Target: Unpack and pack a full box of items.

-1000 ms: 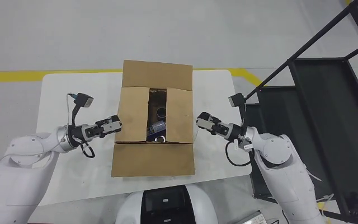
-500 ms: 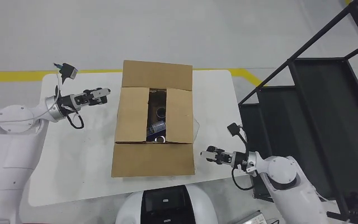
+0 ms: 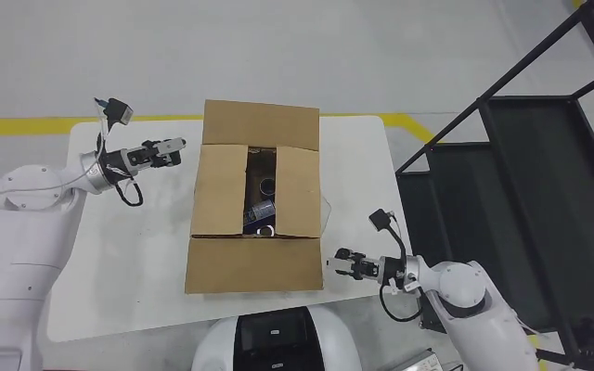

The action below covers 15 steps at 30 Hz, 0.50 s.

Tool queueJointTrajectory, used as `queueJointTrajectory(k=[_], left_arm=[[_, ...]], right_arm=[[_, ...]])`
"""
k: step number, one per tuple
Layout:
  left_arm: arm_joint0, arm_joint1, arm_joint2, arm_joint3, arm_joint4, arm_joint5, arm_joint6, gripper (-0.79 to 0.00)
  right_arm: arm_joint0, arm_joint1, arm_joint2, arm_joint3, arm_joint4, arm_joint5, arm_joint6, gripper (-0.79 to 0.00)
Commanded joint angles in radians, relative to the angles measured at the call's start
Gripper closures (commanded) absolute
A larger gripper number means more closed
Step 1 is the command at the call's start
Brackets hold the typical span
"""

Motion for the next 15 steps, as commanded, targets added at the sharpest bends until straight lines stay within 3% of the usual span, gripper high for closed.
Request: queueJointTrajectory(k=[1,6,15], left_arm=[[0.017,-0.004,-0.010,-0.022,-0.019,0.021,0.104,-0.785],[-0.026,-0.020,0.045,0.026,0.105,-0.004,0.196,-0.785],[-0.195,-0.113,0.231,0.321,0.112,-0.162,0.294,-0.785]], right_arm=[[0.018,0.003,-0.003,0.034,-0.013,0.047,0.017,-0.785],[0.053,0.005,-0.048,0.109,0.038,0.080,0.075,-0.785],[0.072,0.004,-0.130,0.162,0.126,0.049,0.116,-0.785]])
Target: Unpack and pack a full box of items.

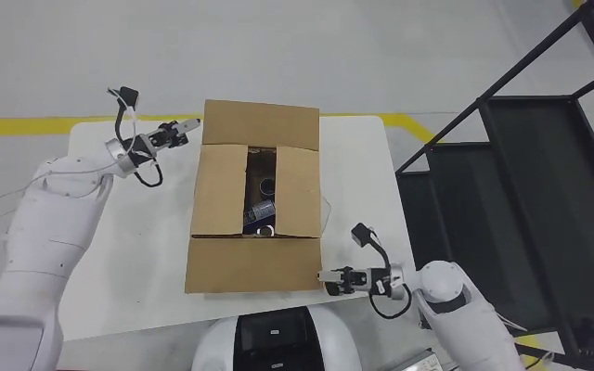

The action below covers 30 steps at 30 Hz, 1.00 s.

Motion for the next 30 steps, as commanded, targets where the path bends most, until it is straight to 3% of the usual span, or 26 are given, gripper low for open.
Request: queueJointTrajectory(k=[1,8,17,24,30], left_arm=[[-0.033,-0.022,0.036,0.064,-0.016,-0.038,0.012,-0.785],[-0.131,-0.094,0.125,0.243,0.020,-0.138,0.123,-0.785],[-0.209,-0.181,0.200,0.404,0.030,-0.135,0.192,-0.785],[-0.248,-0.233,0.203,0.503,-0.061,-0.149,0.150,-0.785],[-0.263,-0.246,0.163,0.548,-0.197,-0.211,-0.013,-0.785]], right_arm=[[0.000,0.001,-0.010,0.003,0.021,-0.002,0.012,-0.785],[-0.017,0.008,-0.024,-0.014,0.066,0.001,0.047,-0.785],[-0.058,0.019,-0.014,-0.046,0.106,-0.008,0.056,-0.785],[-0.057,0.025,-0.039,-0.075,0.091,0.009,0.054,-0.785],[-0.026,0.024,-0.087,-0.081,0.091,0.020,0.041,-0.785]])
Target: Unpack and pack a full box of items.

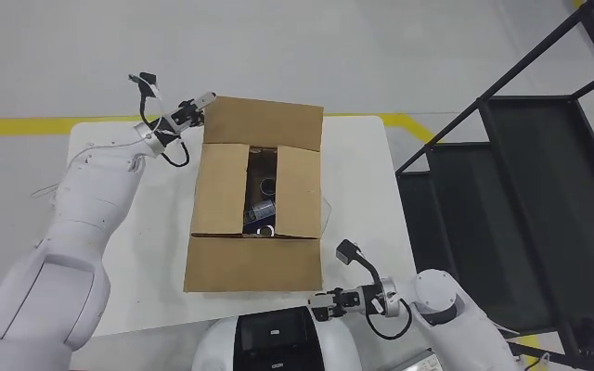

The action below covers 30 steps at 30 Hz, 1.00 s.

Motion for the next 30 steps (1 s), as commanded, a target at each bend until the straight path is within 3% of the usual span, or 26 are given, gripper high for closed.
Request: queueJointTrajectory(k=[1,5,9,17,23,30], left_arm=[[-0.004,0.002,-0.011,0.009,-0.033,-0.028,-0.085,-0.785],[0.002,0.012,-0.040,0.012,-0.100,-0.051,-0.197,-0.785],[0.028,0.036,-0.055,-0.044,-0.112,-0.038,-0.211,-0.785],[0.090,0.103,-0.087,-0.190,-0.125,-0.012,-0.237,-0.785],[0.140,0.143,-0.103,-0.301,-0.154,0.008,-0.257,-0.785],[0.203,0.193,-0.106,-0.430,-0.171,0.089,-0.338,-0.785]], right_arm=[[0.012,-0.001,-0.014,0.003,0.002,-0.002,-0.006,-0.785],[0.033,-0.001,-0.036,0.007,0.011,-0.021,-0.009,-0.785],[0.046,0.001,-0.041,0.014,0.020,-0.037,-0.021,-0.785],[0.043,0.020,-0.039,0.046,-0.070,0.055,0.055,-0.785],[0.059,0.018,-0.030,0.100,-0.020,0.052,-0.057,-0.785],[0.114,0.010,-0.061,0.128,0.034,-0.039,-0.117,-0.785]])
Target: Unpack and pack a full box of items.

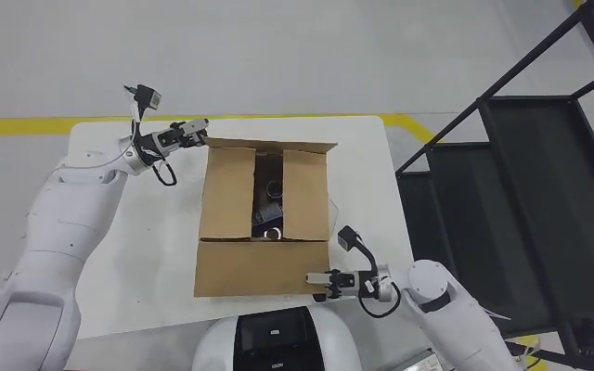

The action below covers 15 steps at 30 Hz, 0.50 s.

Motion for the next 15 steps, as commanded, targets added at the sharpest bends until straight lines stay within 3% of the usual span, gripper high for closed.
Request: queueJointTrajectory(k=[1,15], left_arm=[[0.016,0.015,-0.003,-0.029,0.005,0.009,-0.008,-0.785],[0.107,0.115,0.008,-0.245,0.077,0.059,-0.059,-0.785]], right_arm=[[0.010,-0.001,-0.005,0.000,0.012,-0.021,-0.006,-0.785],[0.047,-0.003,0.011,-0.047,0.136,-0.093,-0.067,-0.785]])
